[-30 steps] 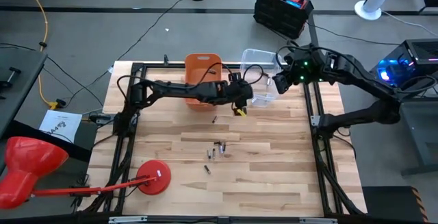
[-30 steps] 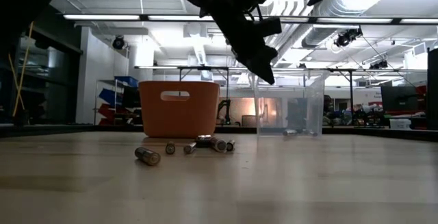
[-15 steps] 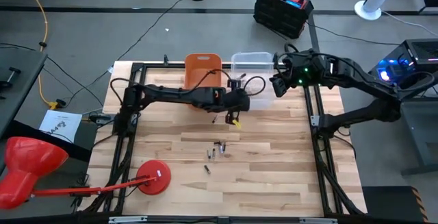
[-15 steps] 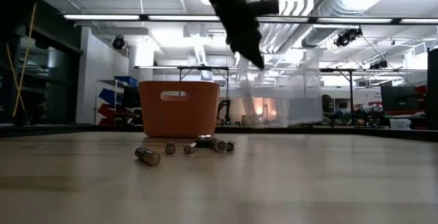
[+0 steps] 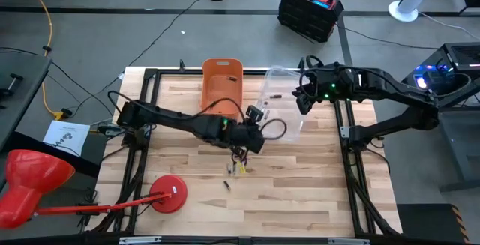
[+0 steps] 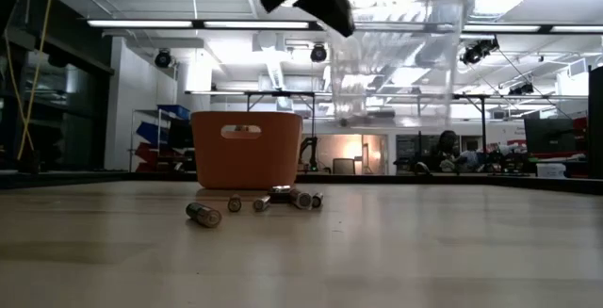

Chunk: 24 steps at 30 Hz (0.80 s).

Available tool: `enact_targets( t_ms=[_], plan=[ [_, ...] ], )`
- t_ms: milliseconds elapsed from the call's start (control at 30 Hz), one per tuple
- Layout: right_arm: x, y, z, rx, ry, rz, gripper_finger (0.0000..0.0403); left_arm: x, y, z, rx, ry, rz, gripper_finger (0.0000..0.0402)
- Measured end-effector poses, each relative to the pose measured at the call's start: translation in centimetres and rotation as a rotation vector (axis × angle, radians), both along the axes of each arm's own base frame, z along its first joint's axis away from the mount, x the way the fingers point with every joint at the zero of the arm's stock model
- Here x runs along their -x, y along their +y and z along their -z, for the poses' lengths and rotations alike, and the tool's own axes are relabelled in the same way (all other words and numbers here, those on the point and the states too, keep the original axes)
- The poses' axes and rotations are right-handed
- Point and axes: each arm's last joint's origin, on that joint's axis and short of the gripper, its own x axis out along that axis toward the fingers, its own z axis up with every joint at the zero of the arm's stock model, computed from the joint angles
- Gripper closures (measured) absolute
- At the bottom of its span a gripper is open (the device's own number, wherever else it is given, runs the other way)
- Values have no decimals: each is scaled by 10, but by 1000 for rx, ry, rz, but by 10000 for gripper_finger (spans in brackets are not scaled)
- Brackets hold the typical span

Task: Sort batteries
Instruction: Put the brown battery into the orange bin

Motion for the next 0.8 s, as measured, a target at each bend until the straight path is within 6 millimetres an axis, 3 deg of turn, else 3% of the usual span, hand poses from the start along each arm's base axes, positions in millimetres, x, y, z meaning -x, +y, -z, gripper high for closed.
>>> enact_targets(
  t_ms=[267,367,600,800],
  plan=[
    [-19,23,-12,157,-131,-152,297,11,-22,29,-125,40,-51,377],
    [-28,33,-8,145,-118,-203,297,15,-27,36,-145,67,-40,377],
    [-66,46,42,36,184,-254,297,11,-28,32,-193,41,-7,377],
    [-83,33,81,11,476,-206,297,9,-30,31,-176,28,19,377]
  ],
)
